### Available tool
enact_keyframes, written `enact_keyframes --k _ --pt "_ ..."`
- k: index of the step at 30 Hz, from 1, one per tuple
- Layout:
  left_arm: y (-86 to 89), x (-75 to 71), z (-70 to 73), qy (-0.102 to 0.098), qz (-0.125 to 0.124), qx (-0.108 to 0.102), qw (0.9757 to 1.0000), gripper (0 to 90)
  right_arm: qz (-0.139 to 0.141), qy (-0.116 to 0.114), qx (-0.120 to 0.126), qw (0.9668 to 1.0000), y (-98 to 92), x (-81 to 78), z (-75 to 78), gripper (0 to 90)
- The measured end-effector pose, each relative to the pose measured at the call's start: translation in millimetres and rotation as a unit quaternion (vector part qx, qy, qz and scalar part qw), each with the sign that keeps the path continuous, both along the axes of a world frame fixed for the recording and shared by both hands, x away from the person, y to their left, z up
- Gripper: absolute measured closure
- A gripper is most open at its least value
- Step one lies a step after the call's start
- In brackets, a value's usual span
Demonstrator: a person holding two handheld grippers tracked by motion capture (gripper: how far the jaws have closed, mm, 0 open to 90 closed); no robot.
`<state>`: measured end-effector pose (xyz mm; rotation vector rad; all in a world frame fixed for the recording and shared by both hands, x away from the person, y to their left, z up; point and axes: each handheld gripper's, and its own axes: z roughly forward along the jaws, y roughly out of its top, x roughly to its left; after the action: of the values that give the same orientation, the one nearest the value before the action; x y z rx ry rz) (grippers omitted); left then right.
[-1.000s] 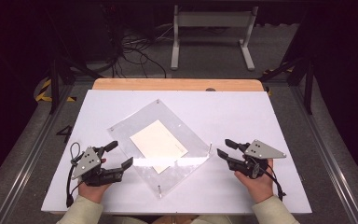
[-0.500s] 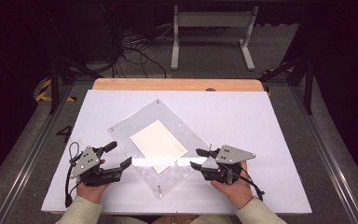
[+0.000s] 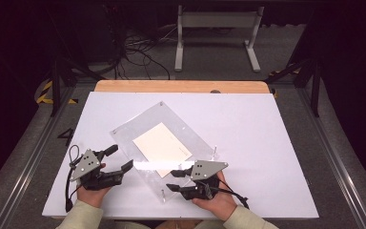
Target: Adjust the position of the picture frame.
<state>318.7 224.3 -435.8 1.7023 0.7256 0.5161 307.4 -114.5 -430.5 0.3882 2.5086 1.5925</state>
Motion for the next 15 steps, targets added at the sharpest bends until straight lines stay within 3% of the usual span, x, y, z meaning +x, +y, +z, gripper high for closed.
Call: enact_keyframes --k 8,15 --pt "-0.1 0.5 -0.5 0.001 0.0 0.002 1.0 21.2 0.04 0.012 -0.013 0.999 15.6 -5.2 -7.3 58.9" --pt "0.4 0.9 -0.7 0.003 -0.001 0.006 1.0 21.3 0.061 0.02 -0.045 0.9969 28.9 -5.5 -17.6 72.3"
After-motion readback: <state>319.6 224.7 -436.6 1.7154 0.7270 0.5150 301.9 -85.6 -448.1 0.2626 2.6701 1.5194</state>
